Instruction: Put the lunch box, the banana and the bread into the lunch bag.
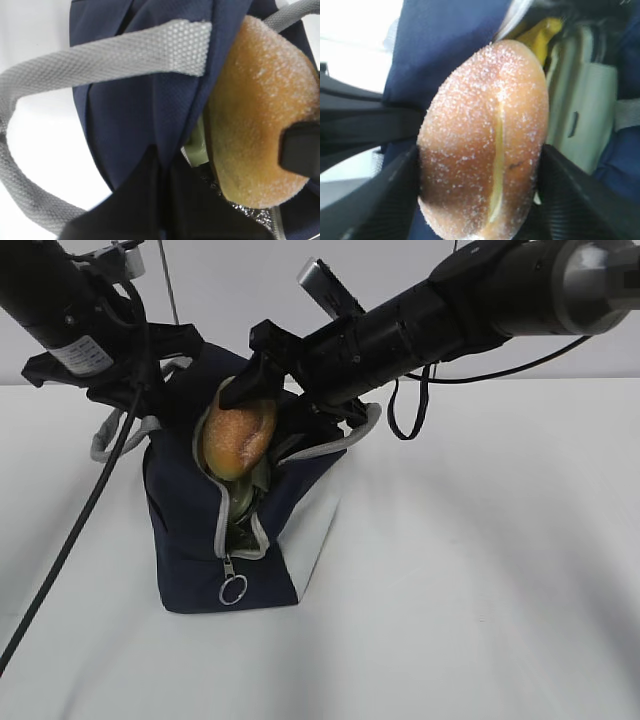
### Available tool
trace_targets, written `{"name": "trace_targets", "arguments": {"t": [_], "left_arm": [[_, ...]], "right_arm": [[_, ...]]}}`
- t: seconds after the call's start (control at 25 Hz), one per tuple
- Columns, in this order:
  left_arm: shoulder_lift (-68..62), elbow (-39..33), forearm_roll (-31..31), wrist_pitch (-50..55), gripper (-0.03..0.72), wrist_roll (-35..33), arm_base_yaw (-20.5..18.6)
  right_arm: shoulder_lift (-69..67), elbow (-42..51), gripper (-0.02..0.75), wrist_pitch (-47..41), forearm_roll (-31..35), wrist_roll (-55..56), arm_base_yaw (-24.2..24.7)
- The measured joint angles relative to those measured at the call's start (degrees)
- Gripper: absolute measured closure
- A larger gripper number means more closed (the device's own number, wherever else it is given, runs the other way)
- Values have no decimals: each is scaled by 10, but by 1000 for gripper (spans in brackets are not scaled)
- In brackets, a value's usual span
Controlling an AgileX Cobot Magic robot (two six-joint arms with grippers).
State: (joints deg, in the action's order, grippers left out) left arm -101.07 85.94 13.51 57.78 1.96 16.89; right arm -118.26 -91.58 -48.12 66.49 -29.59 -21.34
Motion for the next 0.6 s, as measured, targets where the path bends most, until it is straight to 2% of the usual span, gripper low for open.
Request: {"name": "trace_targets", "arguments": {"t": [0.16,0.36,0.52,0.6], "left_arm": [[0,0,0,0,688,0,0],[0,0,1,0,688,0,0],[0,0,1,0,688,0,0],[0,0,1,0,688,0,0]], "right_arm": [[-18,-19,105,-40,-3,0,0],[-20,-37,73,-53,-22,0,6],[-1,-69,88,-67,-111,22,17],[10,-93,112,-90,-187,50,20]]}}
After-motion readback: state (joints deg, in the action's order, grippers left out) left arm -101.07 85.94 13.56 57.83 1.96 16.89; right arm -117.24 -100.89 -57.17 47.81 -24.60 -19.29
